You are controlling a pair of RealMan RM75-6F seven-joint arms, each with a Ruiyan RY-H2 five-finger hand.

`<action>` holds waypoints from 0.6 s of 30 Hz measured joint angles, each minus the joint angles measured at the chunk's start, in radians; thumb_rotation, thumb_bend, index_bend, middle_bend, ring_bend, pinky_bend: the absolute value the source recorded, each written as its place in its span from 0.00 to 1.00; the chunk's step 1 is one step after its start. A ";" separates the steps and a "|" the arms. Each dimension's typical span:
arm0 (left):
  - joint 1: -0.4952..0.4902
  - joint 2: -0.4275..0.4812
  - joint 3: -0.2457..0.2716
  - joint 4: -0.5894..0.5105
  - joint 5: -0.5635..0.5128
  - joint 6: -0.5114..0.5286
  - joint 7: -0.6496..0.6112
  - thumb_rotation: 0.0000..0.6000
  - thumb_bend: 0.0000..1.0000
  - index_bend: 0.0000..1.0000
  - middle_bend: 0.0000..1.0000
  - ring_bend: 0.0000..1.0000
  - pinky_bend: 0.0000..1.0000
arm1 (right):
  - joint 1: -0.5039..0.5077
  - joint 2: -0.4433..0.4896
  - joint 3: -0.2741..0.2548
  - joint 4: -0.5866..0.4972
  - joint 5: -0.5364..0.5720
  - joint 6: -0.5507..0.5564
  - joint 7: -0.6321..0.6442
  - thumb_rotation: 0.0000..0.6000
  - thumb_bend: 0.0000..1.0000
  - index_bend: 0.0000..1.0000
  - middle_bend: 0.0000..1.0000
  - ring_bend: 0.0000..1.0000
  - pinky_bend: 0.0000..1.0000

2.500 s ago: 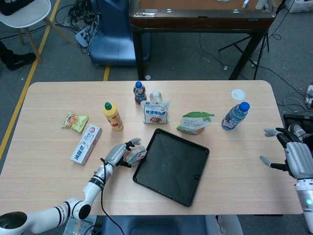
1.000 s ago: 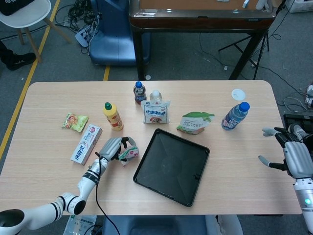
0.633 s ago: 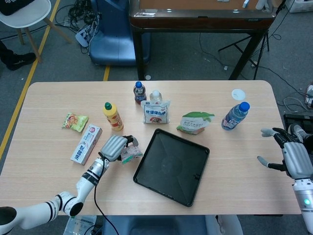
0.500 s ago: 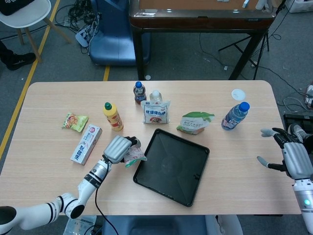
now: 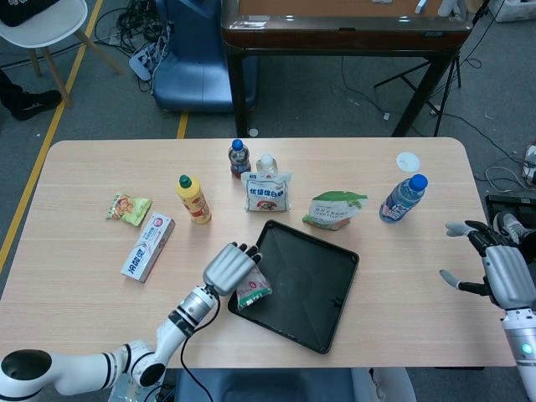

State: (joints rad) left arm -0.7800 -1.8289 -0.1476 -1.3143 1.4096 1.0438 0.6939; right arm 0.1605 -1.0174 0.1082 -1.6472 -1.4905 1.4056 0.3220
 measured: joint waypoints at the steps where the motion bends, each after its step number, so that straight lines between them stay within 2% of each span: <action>1: -0.002 -0.009 0.001 0.009 -0.005 0.001 0.027 1.00 0.21 0.40 0.54 0.50 0.65 | 0.001 0.000 0.000 0.000 0.000 -0.001 0.000 1.00 0.16 0.25 0.33 0.16 0.20; 5: -0.010 -0.041 0.008 0.054 -0.013 0.012 0.131 1.00 0.21 0.39 0.54 0.50 0.65 | 0.004 -0.002 -0.001 0.002 -0.003 -0.003 0.003 1.00 0.17 0.25 0.33 0.16 0.20; 12: -0.011 -0.093 0.038 0.170 0.038 0.097 0.272 1.00 0.21 0.38 0.53 0.50 0.65 | 0.004 -0.001 -0.001 0.005 -0.004 0.000 0.007 1.00 0.16 0.25 0.33 0.16 0.20; 18: 0.007 -0.119 0.062 0.202 0.073 0.148 0.360 1.00 0.21 0.36 0.52 0.49 0.65 | 0.005 -0.003 -0.002 0.006 -0.004 -0.002 0.008 1.00 0.17 0.25 0.33 0.16 0.20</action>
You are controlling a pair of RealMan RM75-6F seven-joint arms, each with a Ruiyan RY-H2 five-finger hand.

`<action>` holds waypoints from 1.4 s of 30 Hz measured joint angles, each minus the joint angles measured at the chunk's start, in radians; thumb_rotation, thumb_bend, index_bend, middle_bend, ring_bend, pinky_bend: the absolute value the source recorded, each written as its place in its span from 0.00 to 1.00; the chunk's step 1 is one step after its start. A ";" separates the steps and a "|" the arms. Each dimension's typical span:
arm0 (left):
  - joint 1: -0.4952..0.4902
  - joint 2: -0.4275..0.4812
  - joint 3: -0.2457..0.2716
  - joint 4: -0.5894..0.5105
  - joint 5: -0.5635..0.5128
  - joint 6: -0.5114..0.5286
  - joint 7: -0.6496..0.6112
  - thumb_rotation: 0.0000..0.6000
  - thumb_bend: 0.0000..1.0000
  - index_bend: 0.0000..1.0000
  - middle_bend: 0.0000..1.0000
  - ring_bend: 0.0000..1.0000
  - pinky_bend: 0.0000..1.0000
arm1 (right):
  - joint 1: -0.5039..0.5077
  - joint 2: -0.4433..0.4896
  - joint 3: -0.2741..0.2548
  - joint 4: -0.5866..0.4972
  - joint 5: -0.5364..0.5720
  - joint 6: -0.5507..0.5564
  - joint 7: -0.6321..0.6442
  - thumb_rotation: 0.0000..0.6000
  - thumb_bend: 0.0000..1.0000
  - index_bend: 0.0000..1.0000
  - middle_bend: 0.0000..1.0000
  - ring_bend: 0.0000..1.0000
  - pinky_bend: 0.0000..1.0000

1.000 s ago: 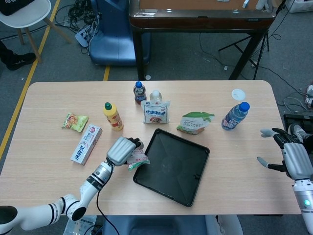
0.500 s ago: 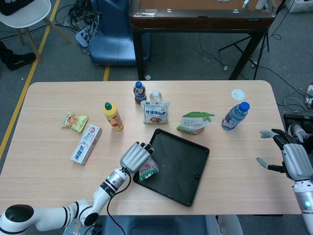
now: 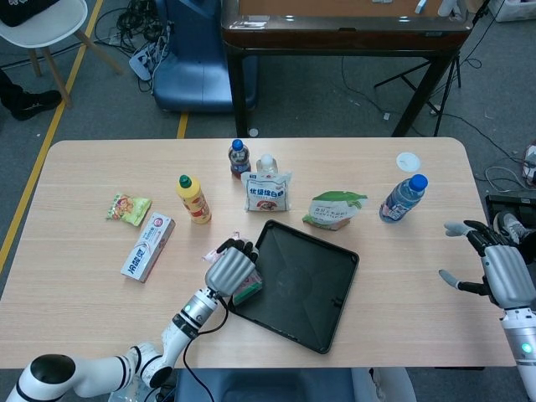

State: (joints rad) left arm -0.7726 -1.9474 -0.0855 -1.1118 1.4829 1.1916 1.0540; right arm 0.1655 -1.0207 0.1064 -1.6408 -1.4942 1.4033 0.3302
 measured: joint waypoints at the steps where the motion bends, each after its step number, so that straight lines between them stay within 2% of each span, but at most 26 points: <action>1: 0.002 -0.004 0.003 0.003 0.007 0.007 0.011 1.00 0.21 0.36 0.52 0.50 0.65 | 0.001 0.000 0.000 0.000 0.000 -0.001 0.000 1.00 0.17 0.25 0.33 0.16 0.20; 6: 0.009 -0.028 0.029 0.033 0.055 0.034 0.061 1.00 0.21 0.34 0.51 0.50 0.65 | 0.001 0.001 0.000 -0.002 -0.001 0.000 -0.002 1.00 0.16 0.25 0.33 0.16 0.20; 22: 0.028 -0.060 0.049 0.070 0.083 0.017 0.227 1.00 0.22 0.23 0.51 0.50 0.65 | -0.001 0.003 -0.001 -0.004 0.004 0.003 -0.005 1.00 0.16 0.25 0.33 0.16 0.20; 30: 0.038 -0.062 0.026 0.071 0.072 0.012 0.263 1.00 0.25 0.18 0.51 0.49 0.65 | -0.004 0.004 0.000 -0.003 0.008 0.005 -0.003 1.00 0.17 0.25 0.33 0.16 0.20; 34: 0.040 -0.055 0.043 0.074 0.088 0.006 0.292 1.00 0.26 0.16 0.50 0.49 0.65 | -0.003 0.004 0.000 -0.005 0.006 0.005 -0.004 1.00 0.17 0.25 0.33 0.16 0.20; 42: 0.047 -0.054 0.038 0.078 0.083 -0.006 0.312 1.00 0.26 0.14 0.50 0.49 0.65 | -0.006 0.005 0.000 -0.007 0.006 0.009 -0.005 1.00 0.17 0.25 0.33 0.16 0.20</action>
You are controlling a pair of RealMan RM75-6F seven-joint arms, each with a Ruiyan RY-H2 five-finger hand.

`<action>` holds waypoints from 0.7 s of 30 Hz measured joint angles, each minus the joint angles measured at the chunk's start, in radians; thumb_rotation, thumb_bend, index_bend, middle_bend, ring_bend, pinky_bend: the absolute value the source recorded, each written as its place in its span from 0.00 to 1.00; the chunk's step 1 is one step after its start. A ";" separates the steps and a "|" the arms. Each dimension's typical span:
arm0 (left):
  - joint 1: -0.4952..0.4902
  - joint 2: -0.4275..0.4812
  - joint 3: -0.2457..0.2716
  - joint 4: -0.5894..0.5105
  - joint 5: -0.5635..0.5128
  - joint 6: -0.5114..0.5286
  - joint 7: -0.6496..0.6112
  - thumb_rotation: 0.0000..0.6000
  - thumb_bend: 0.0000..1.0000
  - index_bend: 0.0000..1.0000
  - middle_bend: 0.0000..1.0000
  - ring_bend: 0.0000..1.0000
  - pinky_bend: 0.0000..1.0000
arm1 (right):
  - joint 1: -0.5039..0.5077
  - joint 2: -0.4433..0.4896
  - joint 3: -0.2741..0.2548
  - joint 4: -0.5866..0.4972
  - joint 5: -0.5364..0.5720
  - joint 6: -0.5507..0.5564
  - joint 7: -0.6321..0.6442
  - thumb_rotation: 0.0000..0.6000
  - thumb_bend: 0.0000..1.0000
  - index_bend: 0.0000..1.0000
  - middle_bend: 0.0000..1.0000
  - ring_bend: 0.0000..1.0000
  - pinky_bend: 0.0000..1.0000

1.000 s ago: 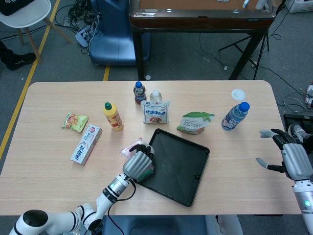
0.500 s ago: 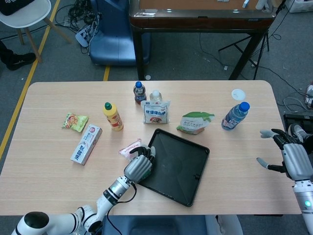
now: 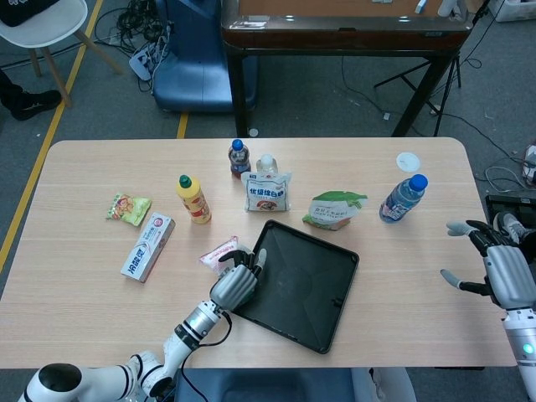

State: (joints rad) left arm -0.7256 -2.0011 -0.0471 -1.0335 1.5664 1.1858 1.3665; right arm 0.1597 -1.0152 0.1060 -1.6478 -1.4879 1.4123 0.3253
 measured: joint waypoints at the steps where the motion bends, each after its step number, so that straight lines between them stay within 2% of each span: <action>1: 0.000 0.001 0.001 0.002 -0.002 -0.002 0.004 1.00 0.26 0.14 0.50 0.49 0.65 | 0.000 0.000 0.000 0.000 -0.001 0.000 0.000 1.00 0.16 0.25 0.33 0.16 0.20; 13: 0.011 0.002 -0.006 -0.005 -0.002 -0.009 -0.003 1.00 0.26 0.13 0.50 0.49 0.65 | 0.002 0.001 0.000 -0.003 -0.002 -0.001 -0.003 1.00 0.17 0.25 0.33 0.16 0.20; 21: 0.011 0.011 -0.041 -0.048 -0.029 -0.014 -0.123 1.00 0.26 0.13 0.50 0.49 0.65 | 0.002 0.002 0.002 -0.004 0.001 -0.003 -0.004 1.00 0.17 0.25 0.33 0.16 0.20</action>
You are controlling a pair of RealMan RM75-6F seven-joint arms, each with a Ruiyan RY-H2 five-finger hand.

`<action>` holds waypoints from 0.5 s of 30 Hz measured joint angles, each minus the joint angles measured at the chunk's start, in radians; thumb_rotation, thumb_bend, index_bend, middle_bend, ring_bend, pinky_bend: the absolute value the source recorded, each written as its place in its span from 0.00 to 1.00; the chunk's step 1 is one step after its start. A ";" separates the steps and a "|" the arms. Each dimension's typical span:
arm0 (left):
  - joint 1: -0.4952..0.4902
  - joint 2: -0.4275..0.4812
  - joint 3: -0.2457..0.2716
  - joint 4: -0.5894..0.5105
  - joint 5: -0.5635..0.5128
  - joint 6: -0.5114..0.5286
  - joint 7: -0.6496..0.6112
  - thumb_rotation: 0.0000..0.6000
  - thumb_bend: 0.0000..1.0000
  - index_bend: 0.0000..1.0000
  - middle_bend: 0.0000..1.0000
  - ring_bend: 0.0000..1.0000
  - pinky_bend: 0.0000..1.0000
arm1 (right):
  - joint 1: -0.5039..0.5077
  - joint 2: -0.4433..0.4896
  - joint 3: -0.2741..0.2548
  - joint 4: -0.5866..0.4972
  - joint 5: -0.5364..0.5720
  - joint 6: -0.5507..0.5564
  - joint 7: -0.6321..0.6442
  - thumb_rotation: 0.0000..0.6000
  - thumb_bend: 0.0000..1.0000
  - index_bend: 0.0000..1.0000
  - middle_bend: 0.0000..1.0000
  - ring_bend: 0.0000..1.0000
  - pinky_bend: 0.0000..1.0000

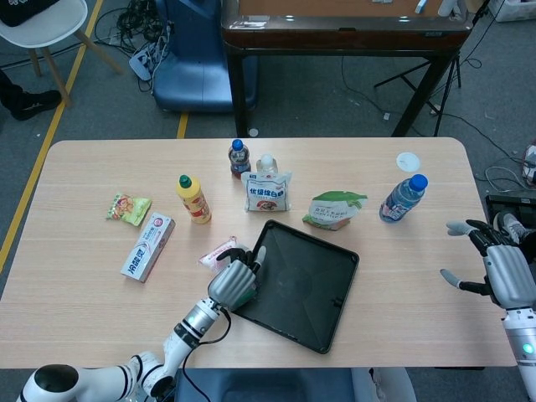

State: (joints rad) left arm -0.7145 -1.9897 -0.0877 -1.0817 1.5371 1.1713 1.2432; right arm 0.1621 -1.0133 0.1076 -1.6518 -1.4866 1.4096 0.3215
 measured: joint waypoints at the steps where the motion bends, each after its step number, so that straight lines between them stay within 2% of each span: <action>1: 0.000 0.002 -0.005 -0.007 -0.005 -0.001 -0.019 1.00 0.26 0.13 0.50 0.49 0.65 | 0.000 0.000 0.000 0.000 0.001 -0.001 0.000 1.00 0.16 0.25 0.33 0.16 0.20; 8: 0.008 0.026 -0.052 -0.096 -0.075 -0.022 -0.161 1.00 0.26 0.14 0.50 0.49 0.65 | 0.002 -0.001 0.001 -0.001 0.003 -0.003 -0.002 1.00 0.17 0.25 0.33 0.16 0.20; 15: 0.025 0.068 -0.123 -0.245 -0.233 -0.079 -0.286 1.00 0.26 0.16 0.50 0.49 0.65 | 0.004 -0.004 0.003 -0.001 0.005 -0.007 -0.005 1.00 0.17 0.25 0.33 0.16 0.20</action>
State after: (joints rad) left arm -0.6890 -1.9221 -0.2102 -1.3262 1.3044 1.0925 0.9573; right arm 0.1666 -1.0170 0.1101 -1.6532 -1.4818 1.4029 0.3165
